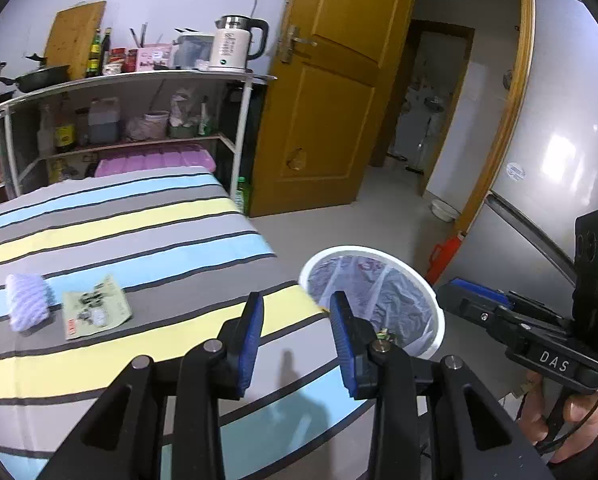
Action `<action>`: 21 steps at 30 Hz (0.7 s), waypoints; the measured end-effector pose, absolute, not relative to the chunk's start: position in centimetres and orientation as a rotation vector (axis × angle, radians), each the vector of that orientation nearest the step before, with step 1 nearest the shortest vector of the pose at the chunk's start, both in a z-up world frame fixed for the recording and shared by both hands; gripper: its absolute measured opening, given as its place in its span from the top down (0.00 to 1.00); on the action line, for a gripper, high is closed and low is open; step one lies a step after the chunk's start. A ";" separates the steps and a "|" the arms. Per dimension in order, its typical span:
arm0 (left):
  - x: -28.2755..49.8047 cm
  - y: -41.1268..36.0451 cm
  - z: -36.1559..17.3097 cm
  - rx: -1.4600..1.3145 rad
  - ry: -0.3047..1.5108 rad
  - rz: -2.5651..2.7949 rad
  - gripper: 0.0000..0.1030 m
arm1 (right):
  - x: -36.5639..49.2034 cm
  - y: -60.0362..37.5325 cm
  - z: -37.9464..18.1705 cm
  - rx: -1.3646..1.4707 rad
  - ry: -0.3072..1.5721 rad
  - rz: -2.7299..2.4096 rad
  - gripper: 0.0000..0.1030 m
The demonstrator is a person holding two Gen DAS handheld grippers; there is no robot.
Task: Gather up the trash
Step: 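Move both open tools back over the white foam net and pale packet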
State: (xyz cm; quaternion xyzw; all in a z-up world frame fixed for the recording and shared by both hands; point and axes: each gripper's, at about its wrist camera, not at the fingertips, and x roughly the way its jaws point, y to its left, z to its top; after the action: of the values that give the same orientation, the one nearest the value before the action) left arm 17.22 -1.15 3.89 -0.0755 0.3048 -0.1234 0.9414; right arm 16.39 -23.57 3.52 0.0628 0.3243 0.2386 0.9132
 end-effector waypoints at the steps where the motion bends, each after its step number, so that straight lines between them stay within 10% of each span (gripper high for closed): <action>1: 17.0 -0.8 3.9 -0.155 0.621 -0.244 0.65 | 16.3 -23.2 3.5 0.125 0.669 0.501 0.68; 21: 13.6 8.5 1.3 -0.222 0.624 -0.031 0.64 | 17.0 -14.5 1.7 0.062 0.732 0.664 0.59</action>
State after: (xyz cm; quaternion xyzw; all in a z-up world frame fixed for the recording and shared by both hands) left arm 13.62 8.55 1.28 -0.1089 0.3062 -0.0150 0.9456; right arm 16.95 -14.48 1.66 0.0296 0.3514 0.3186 0.8799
